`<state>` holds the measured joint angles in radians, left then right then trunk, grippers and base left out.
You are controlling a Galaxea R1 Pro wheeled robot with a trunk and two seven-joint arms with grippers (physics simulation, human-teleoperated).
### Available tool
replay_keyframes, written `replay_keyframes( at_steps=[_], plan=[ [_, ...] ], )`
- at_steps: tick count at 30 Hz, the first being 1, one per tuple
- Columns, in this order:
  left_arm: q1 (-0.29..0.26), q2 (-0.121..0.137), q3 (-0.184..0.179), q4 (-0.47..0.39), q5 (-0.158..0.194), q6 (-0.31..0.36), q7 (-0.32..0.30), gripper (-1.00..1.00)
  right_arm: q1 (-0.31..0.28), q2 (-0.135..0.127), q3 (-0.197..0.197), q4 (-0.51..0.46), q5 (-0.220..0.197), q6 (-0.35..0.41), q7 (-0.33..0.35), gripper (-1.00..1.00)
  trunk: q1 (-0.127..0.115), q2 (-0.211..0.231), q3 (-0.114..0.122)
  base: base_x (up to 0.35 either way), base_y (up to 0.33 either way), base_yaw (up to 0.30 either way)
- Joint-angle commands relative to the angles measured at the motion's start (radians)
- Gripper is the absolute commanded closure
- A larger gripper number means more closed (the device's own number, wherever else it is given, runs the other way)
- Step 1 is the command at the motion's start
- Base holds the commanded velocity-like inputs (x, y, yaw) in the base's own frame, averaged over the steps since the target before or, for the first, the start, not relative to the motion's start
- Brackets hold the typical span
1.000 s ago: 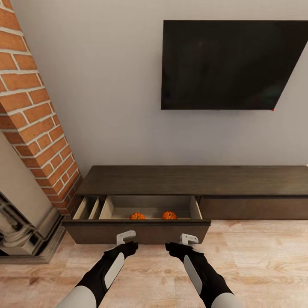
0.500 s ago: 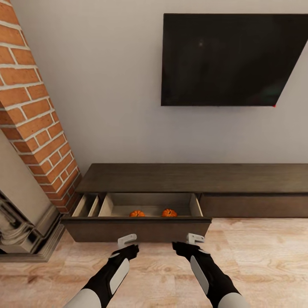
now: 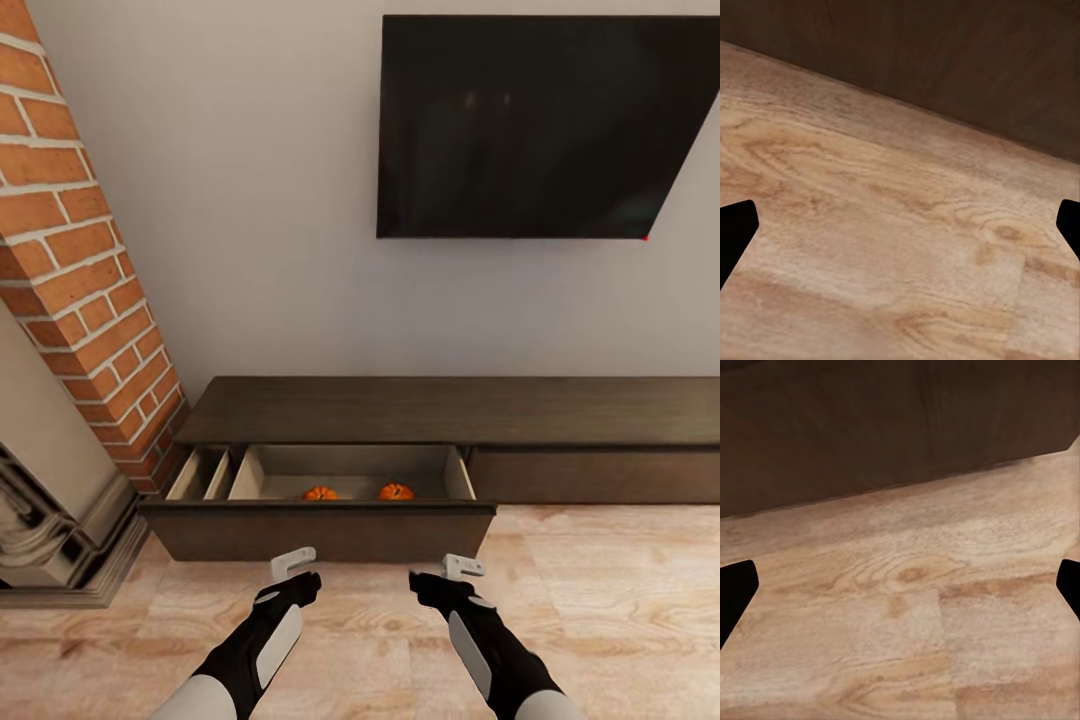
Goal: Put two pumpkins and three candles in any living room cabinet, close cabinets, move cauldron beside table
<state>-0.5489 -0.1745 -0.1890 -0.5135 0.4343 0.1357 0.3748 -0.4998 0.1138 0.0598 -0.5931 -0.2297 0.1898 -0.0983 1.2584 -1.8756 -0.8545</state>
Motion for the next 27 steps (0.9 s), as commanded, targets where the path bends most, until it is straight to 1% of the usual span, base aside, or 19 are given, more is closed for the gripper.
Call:
replay_keyframes(
  at_steps=[1, 3, 7, 21, 27],
  plan=[
    [0.000, 0.000, -0.003, -0.002, 0.003, -0.006, 0.007, -1.00, 0.000, -0.001, 0.006, 0.002, -0.010, -0.001, -0.009, -1.00, 0.004, -0.008, -0.004, 0.000, 0.000, 0.000],
    [0.000, 0.000, -0.004, -0.001, 0.003, -0.033, 0.007, -1.00, 0.000, 0.000, 0.006, 0.014, -0.009, -0.018, -0.009, -1.00, 0.011, -0.022, -0.010, 0.000, 0.000, 0.000],
    [0.000, 0.000, -0.005, 0.000, 0.003, -0.046, 0.007, -1.00, 0.000, 0.000, 0.006, 0.020, -0.008, -0.030, -0.009, -1.00, 0.027, -0.050, -0.023, 0.000, 0.000, 0.000],
    [0.000, 0.000, -0.006, -0.001, 0.001, -0.047, 0.007, -1.00, 0.000, 0.002, 0.006, 0.021, -0.008, -0.033, -0.009, -1.00, 0.080, -0.148, -0.067, 0.000, 0.000, 0.000],
    [0.000, 0.000, -0.006, -0.001, 0.001, -0.048, 0.007, -1.00, 0.000, -0.001, 0.007, 0.021, -0.008, -0.033, -0.009, -1.00, 0.103, -0.190, -0.086, 0.000, 0.000, 0.000]
  ],
)
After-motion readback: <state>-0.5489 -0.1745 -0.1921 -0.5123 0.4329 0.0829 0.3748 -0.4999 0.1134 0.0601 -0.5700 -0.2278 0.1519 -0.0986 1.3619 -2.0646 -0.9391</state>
